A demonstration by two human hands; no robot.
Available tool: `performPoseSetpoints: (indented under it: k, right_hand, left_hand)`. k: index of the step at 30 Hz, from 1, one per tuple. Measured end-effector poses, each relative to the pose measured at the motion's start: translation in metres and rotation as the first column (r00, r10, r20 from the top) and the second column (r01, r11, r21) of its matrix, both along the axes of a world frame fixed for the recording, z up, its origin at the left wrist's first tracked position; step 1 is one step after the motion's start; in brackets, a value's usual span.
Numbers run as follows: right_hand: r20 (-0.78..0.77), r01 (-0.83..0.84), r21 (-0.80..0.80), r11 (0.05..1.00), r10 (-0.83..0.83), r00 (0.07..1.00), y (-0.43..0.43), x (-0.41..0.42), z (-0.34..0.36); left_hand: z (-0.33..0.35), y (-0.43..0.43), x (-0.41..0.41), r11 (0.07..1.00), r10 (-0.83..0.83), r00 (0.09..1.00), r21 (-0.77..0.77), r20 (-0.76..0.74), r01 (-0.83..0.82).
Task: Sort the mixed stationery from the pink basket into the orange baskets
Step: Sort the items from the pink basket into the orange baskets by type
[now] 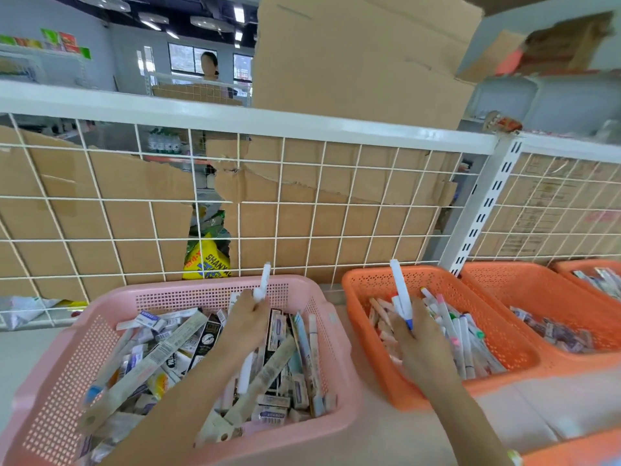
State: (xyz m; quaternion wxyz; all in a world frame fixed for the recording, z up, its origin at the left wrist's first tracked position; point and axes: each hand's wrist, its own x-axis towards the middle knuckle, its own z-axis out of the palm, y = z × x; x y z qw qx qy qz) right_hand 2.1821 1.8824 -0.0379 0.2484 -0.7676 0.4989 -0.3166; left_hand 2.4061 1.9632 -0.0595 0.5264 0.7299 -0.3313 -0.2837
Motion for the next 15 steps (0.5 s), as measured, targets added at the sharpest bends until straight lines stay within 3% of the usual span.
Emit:
performPoseSetpoints:
  k: [10,15]
  right_hand:
    - [0.118,0.145,-0.037,0.989,-0.139,0.983,-0.044,-0.073,0.002]
    - [0.192,0.119,0.053,0.991,-0.127,0.973,-0.087,-0.102,0.003]
  left_hand:
    - [0.012,0.004,0.003,0.981,0.168,0.981,-0.086,-0.092,-0.176]
    - [0.023,-0.008,-0.024,0.978,0.123,0.978,-0.145,-0.171,-0.148]
